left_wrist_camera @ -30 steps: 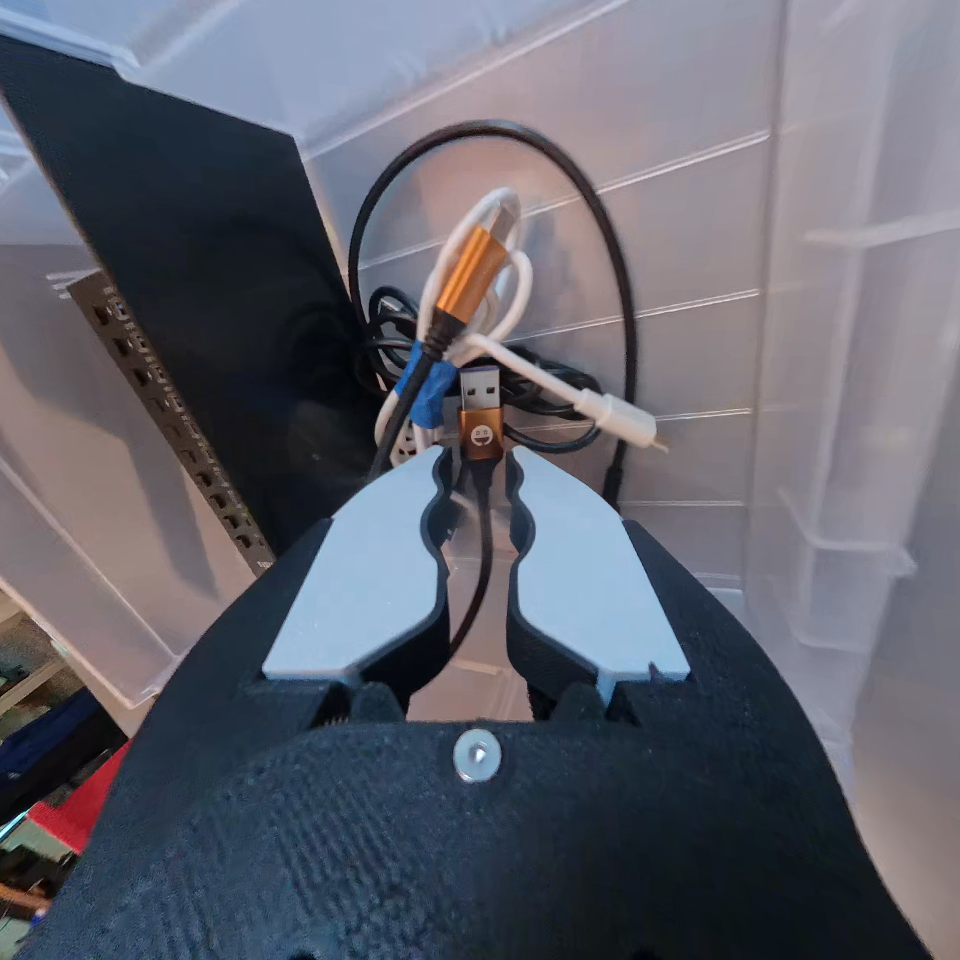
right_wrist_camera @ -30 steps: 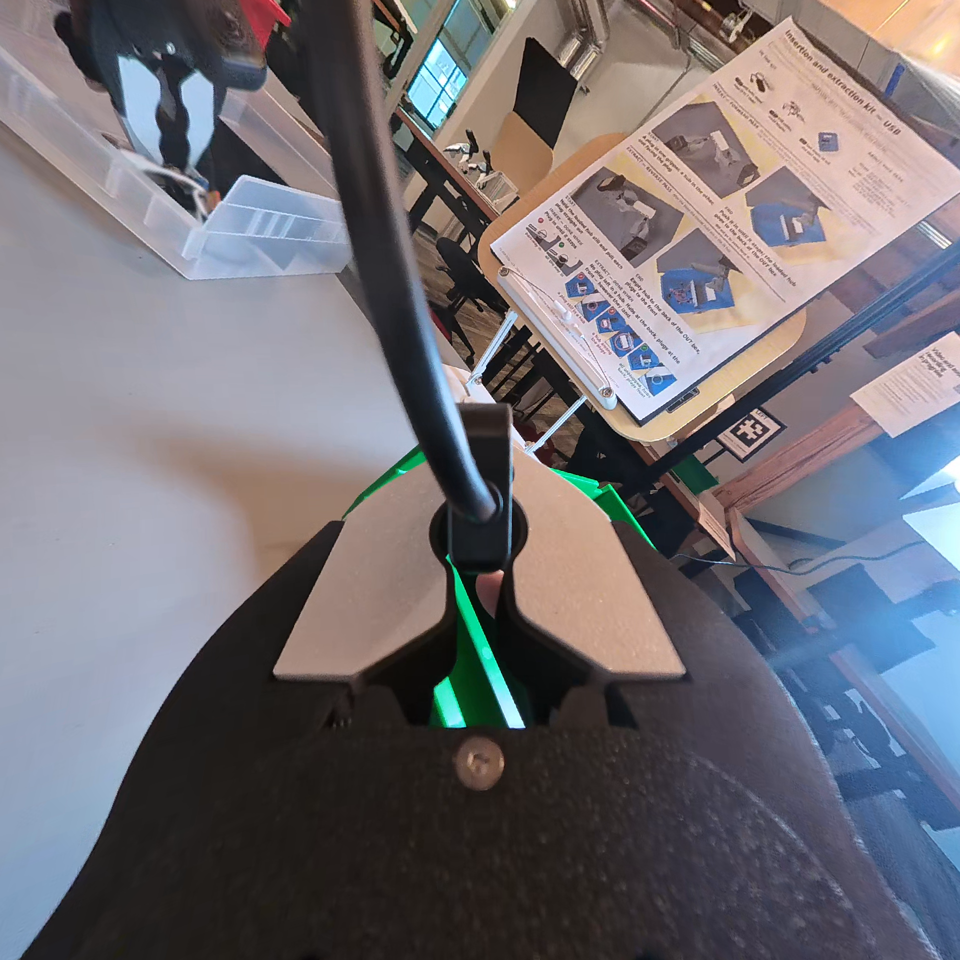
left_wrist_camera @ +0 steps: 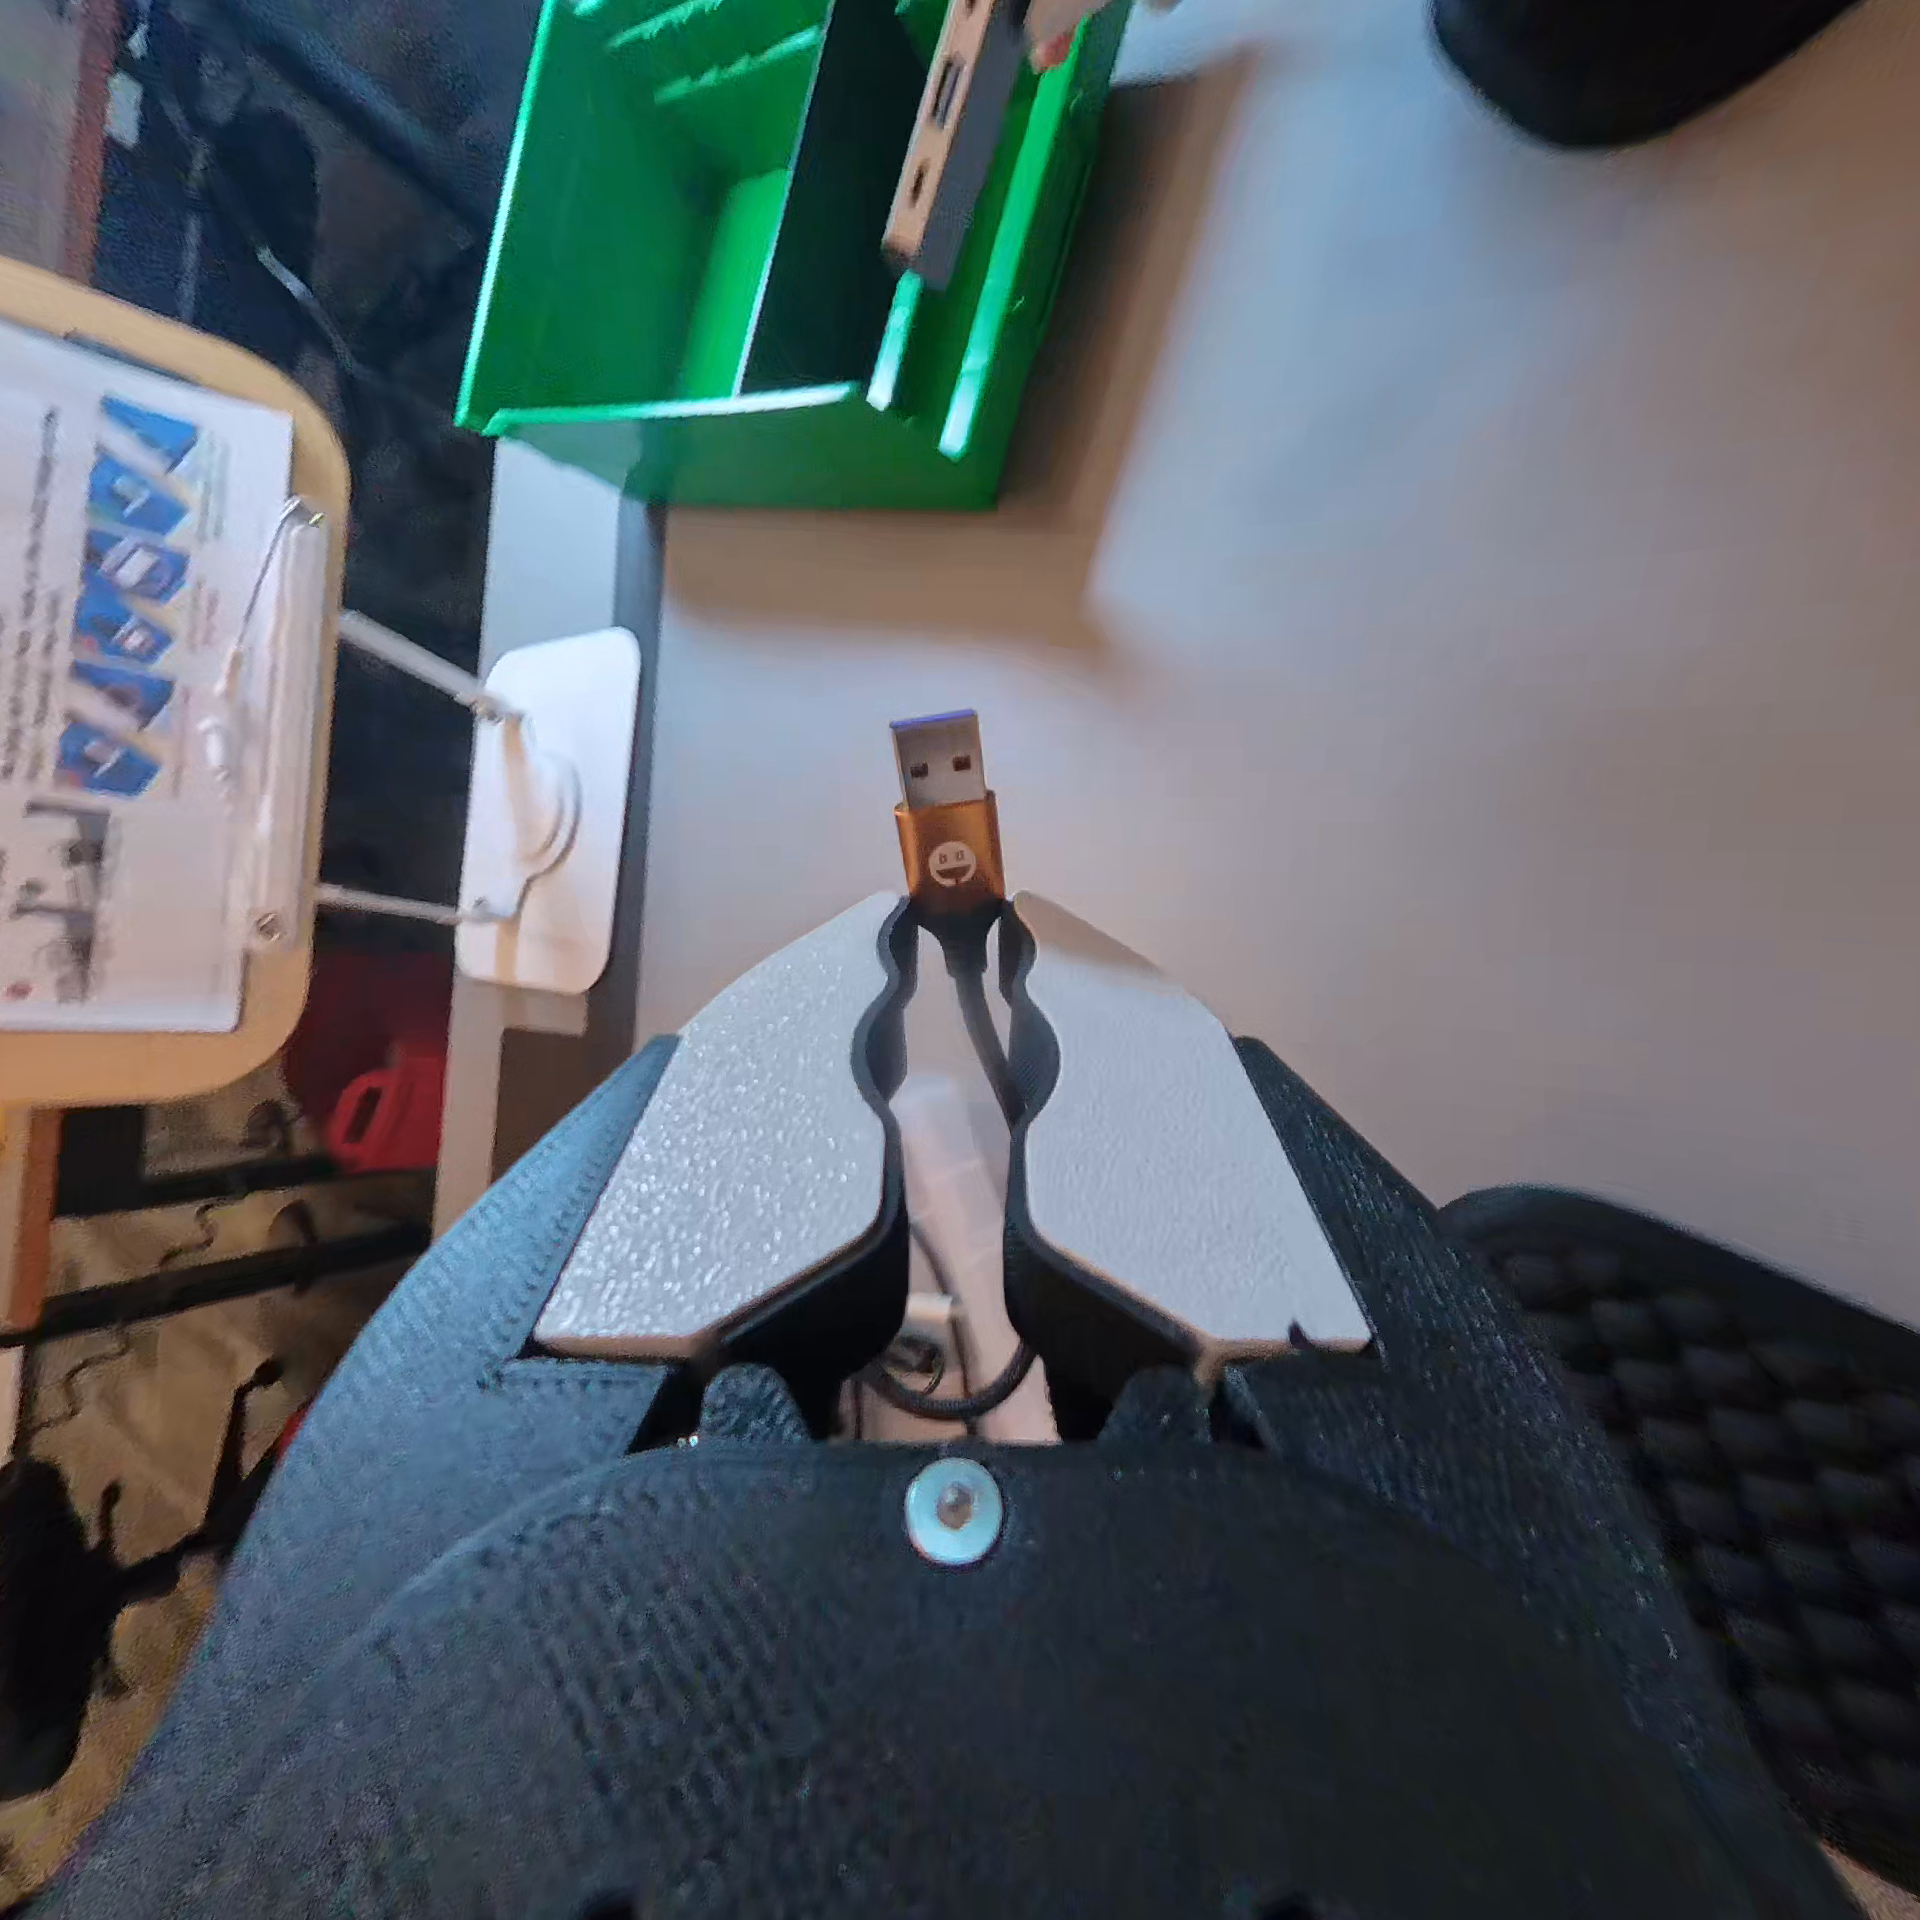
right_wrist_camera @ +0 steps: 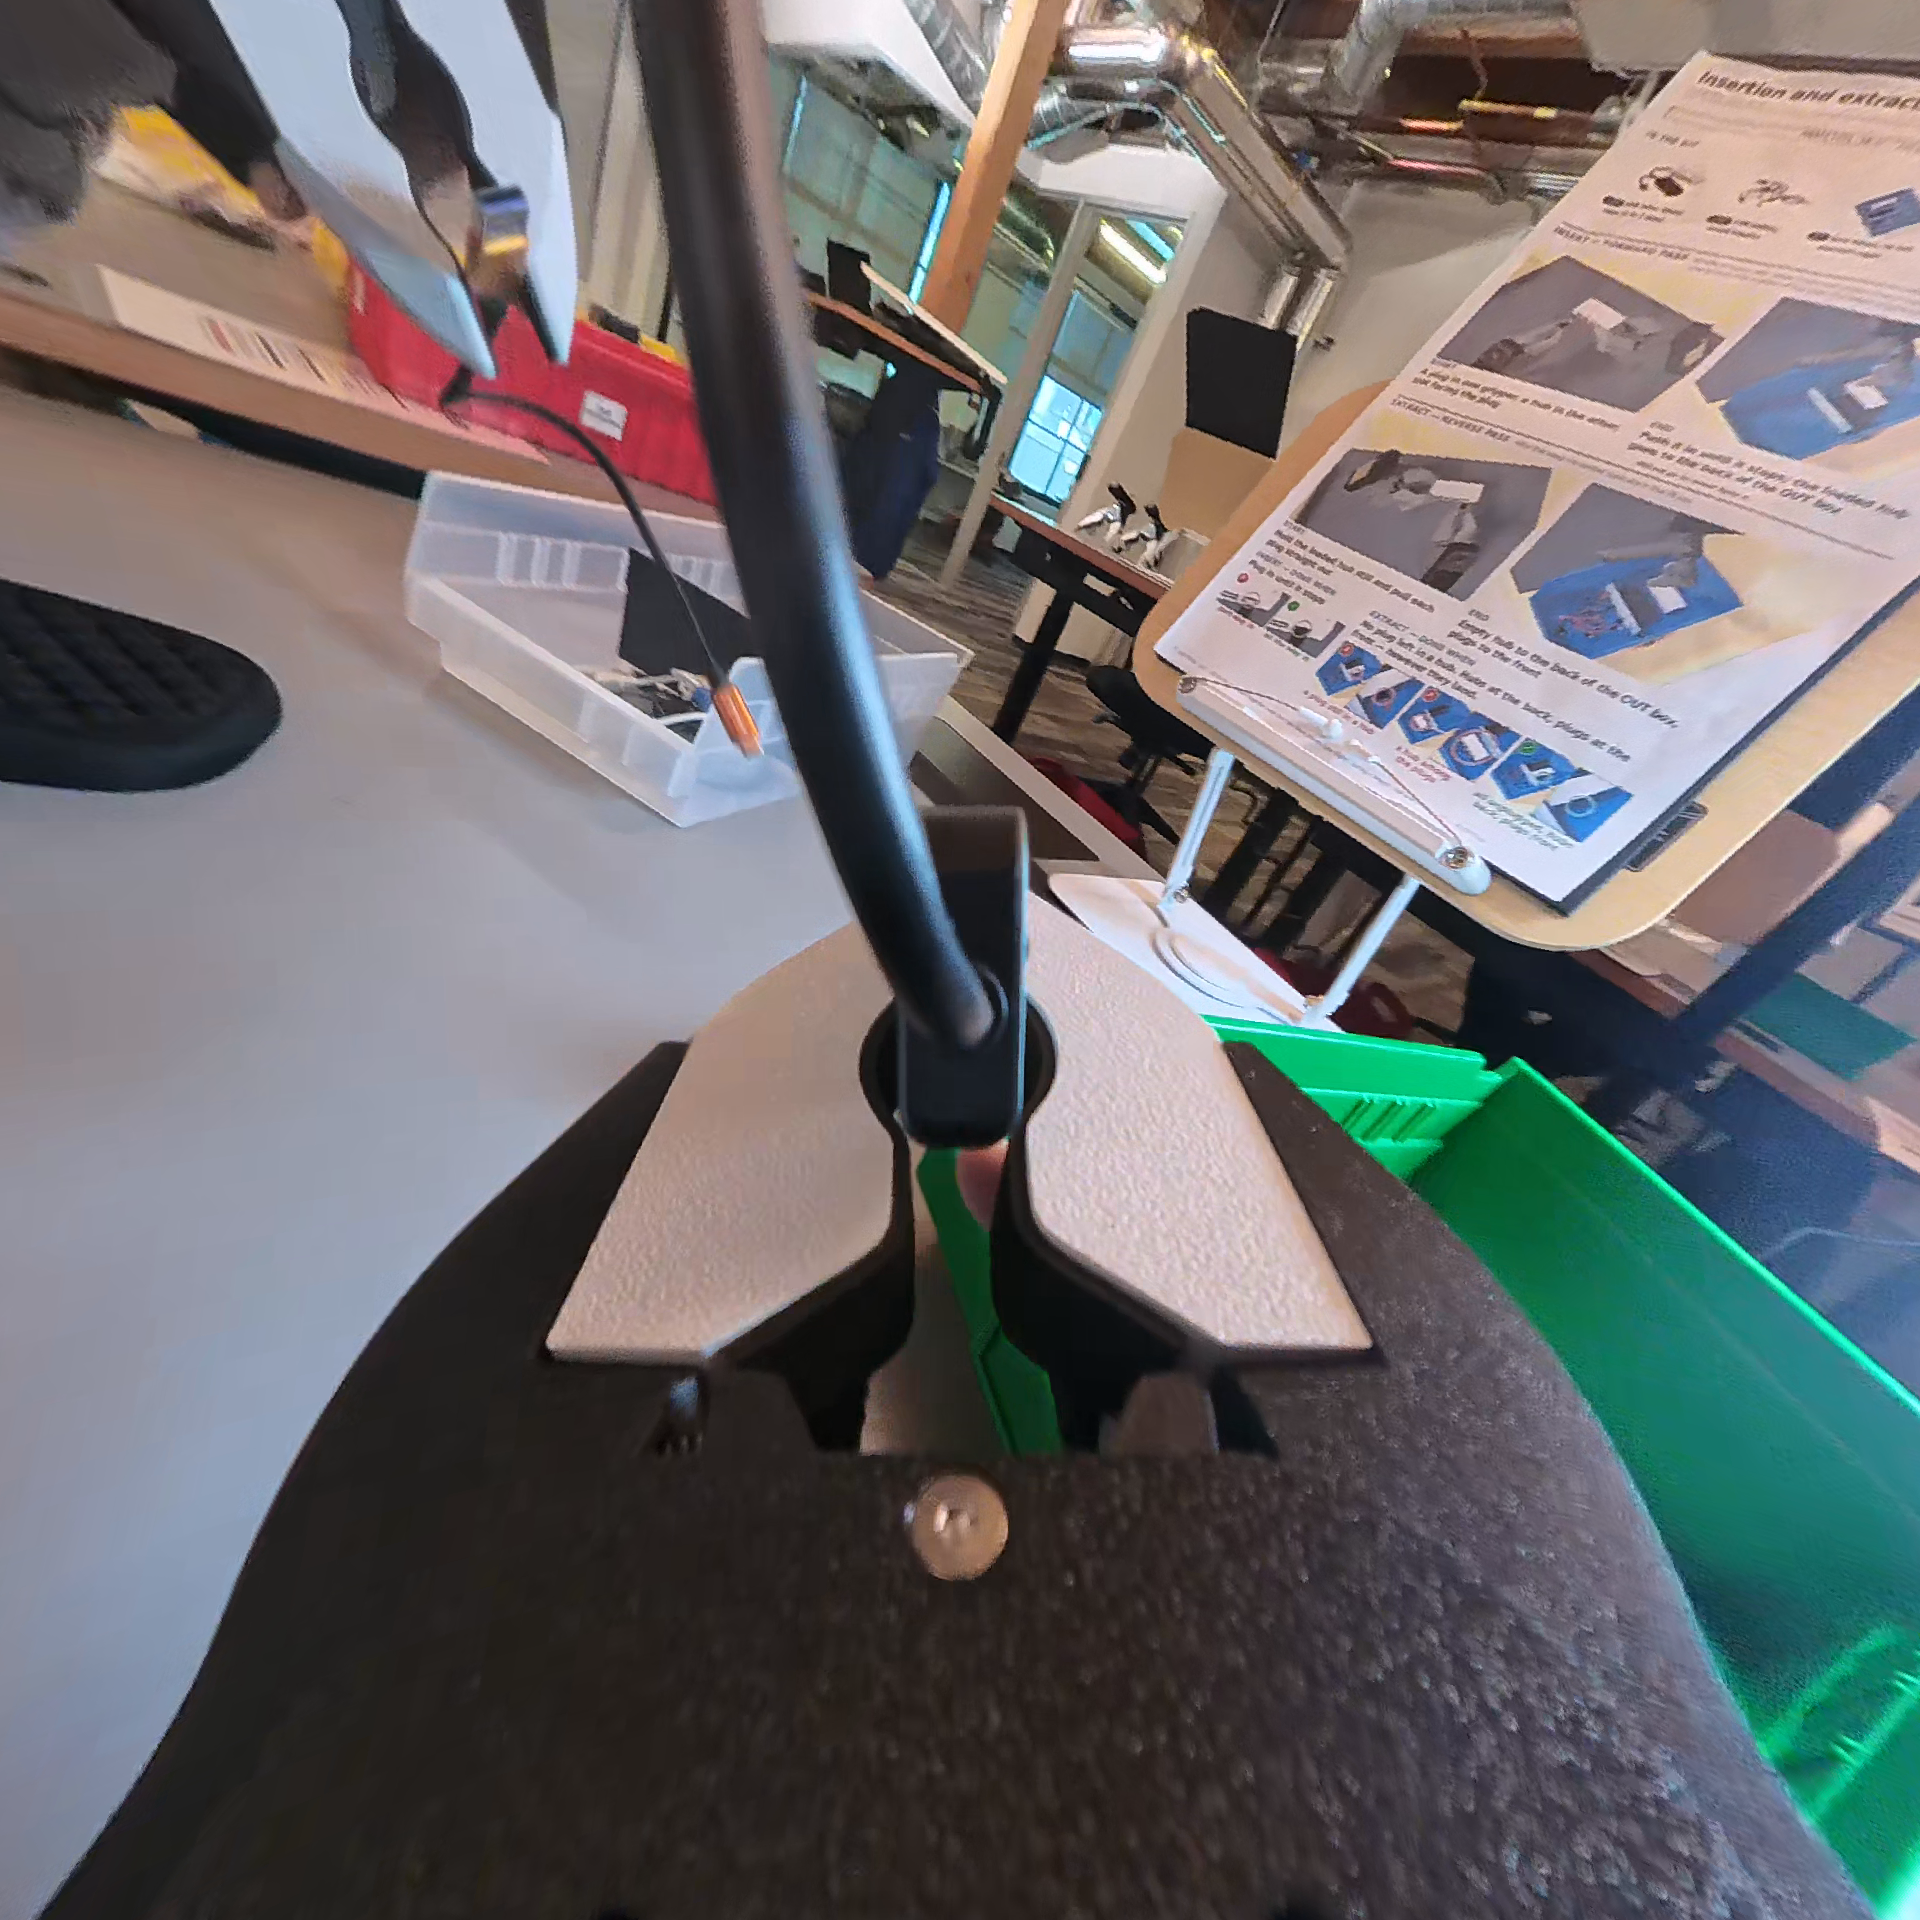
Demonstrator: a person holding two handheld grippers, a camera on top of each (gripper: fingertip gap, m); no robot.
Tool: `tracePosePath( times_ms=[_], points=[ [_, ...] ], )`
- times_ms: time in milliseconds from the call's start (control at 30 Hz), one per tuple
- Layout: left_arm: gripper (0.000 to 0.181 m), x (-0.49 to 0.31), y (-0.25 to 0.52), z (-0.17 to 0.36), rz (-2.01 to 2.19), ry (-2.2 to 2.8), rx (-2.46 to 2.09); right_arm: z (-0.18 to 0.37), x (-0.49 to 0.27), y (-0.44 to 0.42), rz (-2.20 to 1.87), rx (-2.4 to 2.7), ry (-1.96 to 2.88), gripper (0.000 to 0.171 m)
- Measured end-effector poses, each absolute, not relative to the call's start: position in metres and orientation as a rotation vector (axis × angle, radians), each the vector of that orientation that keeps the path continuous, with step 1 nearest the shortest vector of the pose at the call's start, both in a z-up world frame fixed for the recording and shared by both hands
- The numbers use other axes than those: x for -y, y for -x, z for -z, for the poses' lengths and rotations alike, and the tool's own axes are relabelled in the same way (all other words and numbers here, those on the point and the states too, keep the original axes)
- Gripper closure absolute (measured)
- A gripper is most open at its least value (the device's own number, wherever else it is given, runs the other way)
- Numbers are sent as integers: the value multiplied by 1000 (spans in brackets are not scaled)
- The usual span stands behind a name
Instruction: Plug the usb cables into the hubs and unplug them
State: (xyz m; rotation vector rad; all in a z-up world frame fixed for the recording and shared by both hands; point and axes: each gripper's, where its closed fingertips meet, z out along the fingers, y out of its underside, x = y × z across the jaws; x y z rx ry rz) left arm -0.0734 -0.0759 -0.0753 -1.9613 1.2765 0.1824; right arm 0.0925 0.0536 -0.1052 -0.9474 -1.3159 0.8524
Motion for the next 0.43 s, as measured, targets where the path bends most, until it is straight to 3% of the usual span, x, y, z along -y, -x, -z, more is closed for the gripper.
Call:
tracePosePath(
  times_ms=[33,200,433],
  points=[
    [166,76,63,77,-146,1958,-1286,104,-53,-93,-874,1315,943,161],
    [166,69,32,99,-72,1965,-1317,104,-46,-95,-927,1338,915,161],
    [166,61,34,177,-134,2110,-1326,111,-34,-92,-936,1411,869,161]
  ],
)
